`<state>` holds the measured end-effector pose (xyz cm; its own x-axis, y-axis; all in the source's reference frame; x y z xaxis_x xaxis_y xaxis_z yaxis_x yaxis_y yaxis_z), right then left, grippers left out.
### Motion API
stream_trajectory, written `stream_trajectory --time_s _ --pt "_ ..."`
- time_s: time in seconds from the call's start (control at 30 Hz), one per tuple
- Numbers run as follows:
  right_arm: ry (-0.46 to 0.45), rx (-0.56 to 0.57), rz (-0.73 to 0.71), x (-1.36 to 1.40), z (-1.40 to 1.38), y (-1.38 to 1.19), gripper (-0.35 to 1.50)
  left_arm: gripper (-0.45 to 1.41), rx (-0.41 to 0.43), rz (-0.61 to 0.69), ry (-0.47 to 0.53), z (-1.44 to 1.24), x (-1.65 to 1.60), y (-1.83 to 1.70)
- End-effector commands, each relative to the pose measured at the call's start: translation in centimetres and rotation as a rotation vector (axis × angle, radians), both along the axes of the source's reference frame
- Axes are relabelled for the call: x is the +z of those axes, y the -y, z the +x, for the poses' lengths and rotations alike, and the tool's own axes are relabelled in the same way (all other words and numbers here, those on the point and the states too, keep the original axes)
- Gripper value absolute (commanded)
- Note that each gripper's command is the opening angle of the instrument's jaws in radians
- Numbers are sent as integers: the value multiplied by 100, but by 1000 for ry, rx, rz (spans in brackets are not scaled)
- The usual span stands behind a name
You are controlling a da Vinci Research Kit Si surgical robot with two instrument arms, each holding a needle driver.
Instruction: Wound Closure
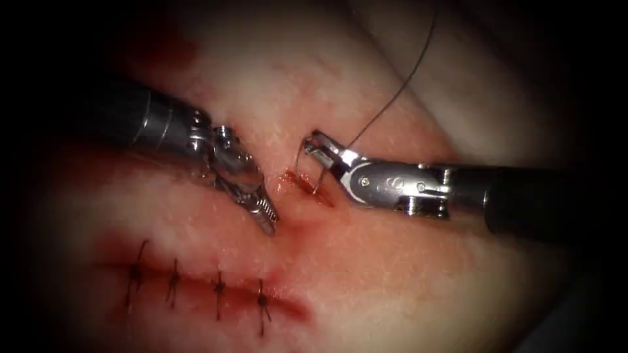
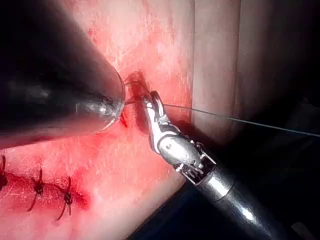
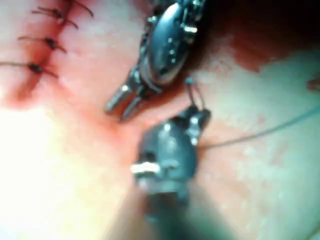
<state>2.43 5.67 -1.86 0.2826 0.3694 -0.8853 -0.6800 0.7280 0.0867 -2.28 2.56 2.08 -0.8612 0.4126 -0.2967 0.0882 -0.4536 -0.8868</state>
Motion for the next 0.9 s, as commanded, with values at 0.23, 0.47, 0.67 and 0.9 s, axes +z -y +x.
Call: stream_trajectory --time_s 0.23,0.47,0.67,0.9 --pt "-9 42 27 6 0 -3 -35 23 1 3 2 -11 -11 11" --pt "-19 68 44 3 1 -9 -35 22 1 10 16 -17 -17 16" --pt "-30 79 42 0 2 -13 -35 22 -2 10 13 -18 -8 18" --pt "-53 93 54 -3 -1 -16 -35 22 -5 15 8 -16 2 17"
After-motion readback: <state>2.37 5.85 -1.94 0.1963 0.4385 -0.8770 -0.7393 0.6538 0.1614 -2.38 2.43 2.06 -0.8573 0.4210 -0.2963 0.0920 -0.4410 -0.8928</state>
